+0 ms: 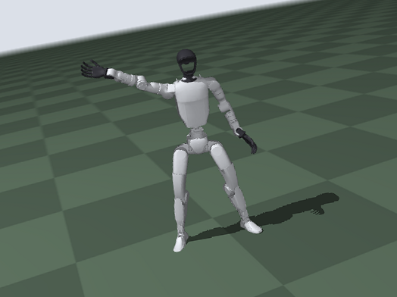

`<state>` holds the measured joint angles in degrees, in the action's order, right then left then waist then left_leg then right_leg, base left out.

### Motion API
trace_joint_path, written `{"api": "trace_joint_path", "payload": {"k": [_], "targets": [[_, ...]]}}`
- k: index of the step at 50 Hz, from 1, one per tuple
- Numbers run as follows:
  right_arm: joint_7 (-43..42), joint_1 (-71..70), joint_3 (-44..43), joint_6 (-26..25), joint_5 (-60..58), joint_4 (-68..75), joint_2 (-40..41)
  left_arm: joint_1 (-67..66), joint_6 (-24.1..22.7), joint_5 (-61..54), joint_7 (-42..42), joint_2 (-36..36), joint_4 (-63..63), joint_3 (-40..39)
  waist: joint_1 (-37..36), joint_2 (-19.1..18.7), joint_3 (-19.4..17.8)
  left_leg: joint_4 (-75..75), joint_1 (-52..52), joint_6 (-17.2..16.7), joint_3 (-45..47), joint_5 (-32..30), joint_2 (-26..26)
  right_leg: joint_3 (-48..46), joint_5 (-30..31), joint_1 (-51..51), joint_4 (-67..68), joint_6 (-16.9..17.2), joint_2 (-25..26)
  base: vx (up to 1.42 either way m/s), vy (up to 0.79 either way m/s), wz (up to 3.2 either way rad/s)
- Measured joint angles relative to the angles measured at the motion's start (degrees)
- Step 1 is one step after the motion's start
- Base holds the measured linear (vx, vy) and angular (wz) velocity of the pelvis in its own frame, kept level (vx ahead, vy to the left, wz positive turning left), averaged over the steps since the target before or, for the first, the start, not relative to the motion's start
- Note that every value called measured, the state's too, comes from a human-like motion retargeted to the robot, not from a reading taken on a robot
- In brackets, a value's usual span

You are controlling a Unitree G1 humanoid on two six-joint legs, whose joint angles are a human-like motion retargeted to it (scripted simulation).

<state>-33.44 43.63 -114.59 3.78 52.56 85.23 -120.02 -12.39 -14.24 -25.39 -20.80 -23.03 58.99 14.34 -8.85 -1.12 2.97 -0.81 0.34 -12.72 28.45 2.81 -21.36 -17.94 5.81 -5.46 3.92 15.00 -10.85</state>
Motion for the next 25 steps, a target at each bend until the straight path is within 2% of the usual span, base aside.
{"api": "trace_joint_path", "payload": {"k": [3,5,10,13,18,22,25], "targets": [[2.8,-1.9,0.5,0.8,-1.4,-3.0,-3.9,-1.2,-0.3,-1.2,-1.0,-1.6,1.7,-2.9,1.3,4.3,0.6,1.0,-0.1,0.0,-3.2,0.9,1.7,-0.9,3.3,0.3,2.5,0.0,-2.4,0.00,0.43,0.91],[1.2,-4.2,2.2,1.6,-3.9,-4.1,-7.0,-1.5,-0.7,-2.0,-2.3,-2.6,2.8,-4.5,2.1,6.9,1.0,1.8,0.0,0.1,-5.4,1.2,2.9,-0.9,5.9,0.3,4.8,0.0,-4.0,0.01,0.42,1.00],[3.0,-10.5,11.0,2.5,-15.4,-13.0,-9.0,0.8,-1.9,-2.2,-3.0,-7.2,3.7,-5.0,1.3,13.5,0.0,2.8,-0.2,0.3,-11.1,1.3,4.2,2.6,12.5,-0.9,11.3,0.0,-5.8,0.02,0.32,1.02],[4.7,-14.1,18.6,1.8,-28.0,-20.3,-9.0,2.8,-2.8,-2.0,-3.2,-10.0,3.4,-4.8,0.1,16.8,-0.8,3.2,-0.4,-0.1,-14.2,1.2,3.4,6.9,16.6,-1.6,13.6,0.0,-4.3,0.03,0.17,0.91],[7.2,-21.2,31.0,1.1,-48.9,-33.3,-9.0,6.5,-4.0,-1.6,-2.8,-14.4,3.0,-5.2,-3.1,21.4,-2.6,3.7,-0.3,-1.5,-18.7,1.0,-0.7,14.7,23.0,-1.4,14.5,0.0,1.9,0.05,0.01,0.73],[7.7,-25.7,36.0,0.4,-58.2,-43.1,-9.0,10.3,-4.2,-1.9,-2.7,-17.7,3.3,-5.0,-7.2,26.4,-6.2,3.9,1.0,-2.1,-22.0,1.2,-1.9,19.7,24.2,-0.7,18.4,0.0,5.2,0.10,-0.10,0.78],[7.5,-28.0,38.1,-0.4,-62.5,-50.7,-9.0,12.8,-4.5,-2.4,-3.2,-18.2,3.3,-4.1,-11.5,27.9,-9.8,4.2,3.1,-2.2,-23.9,1.7,-2.3,22.0,24.2,1.2,20.7,0.0,6.9,0.12,-0.08,0.70]]}}
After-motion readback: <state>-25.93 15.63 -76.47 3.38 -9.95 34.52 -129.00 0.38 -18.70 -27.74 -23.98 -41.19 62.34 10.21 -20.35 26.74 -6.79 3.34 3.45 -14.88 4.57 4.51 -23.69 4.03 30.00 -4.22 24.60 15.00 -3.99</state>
